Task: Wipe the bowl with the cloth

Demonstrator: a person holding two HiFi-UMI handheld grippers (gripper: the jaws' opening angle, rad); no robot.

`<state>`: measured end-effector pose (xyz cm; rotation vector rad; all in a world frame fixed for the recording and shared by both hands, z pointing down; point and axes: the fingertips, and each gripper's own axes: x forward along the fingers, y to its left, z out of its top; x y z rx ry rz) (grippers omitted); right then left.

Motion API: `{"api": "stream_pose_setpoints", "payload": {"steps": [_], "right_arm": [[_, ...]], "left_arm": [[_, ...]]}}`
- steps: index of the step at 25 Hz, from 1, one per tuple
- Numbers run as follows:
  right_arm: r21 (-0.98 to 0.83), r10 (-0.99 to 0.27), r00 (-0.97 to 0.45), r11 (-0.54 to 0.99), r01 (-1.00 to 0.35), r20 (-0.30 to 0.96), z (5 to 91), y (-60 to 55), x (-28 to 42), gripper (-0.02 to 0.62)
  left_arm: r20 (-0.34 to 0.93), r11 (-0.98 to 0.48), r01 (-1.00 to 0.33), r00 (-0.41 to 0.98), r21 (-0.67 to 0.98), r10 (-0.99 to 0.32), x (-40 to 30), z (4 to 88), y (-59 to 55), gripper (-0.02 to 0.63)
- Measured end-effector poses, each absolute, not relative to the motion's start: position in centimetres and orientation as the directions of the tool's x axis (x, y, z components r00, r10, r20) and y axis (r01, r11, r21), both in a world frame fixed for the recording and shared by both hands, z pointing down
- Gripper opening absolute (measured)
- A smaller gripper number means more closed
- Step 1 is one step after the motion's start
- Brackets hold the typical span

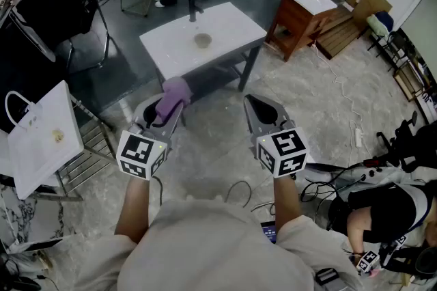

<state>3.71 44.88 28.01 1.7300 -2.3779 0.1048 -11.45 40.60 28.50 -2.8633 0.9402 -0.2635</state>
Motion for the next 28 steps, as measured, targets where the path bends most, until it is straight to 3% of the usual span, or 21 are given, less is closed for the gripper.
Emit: {"api": "stream_pose_setpoints", "payload": {"steps": [11, 18, 28], "right_arm": [[-0.011, -0.947, -0.309, 0.309, -0.951, 0.084, 26.2, 44.9, 7.2, 0.003], [0.005, -0.916, -0.371, 0.376, -0.926, 0.152, 28.9, 45.9, 8.0, 0.003], [-0.005, -0.902, -0.404, 0.408, -0.913, 0.149, 29.8, 43.2, 10.6, 0.003]], "left_arm": [[0.124, -0.793, -0.583, 0.786, -0.175, -0.605, -8.7, 28.4, 41.1, 0.120], [0.134, -0.774, -0.612, 0.763, -0.163, -0.632, -7.1, 30.0, 42.9, 0.120], [0.154, -0.751, -0.641, 0.736, -0.157, -0.660, -5.1, 31.0, 40.4, 0.120]]}}
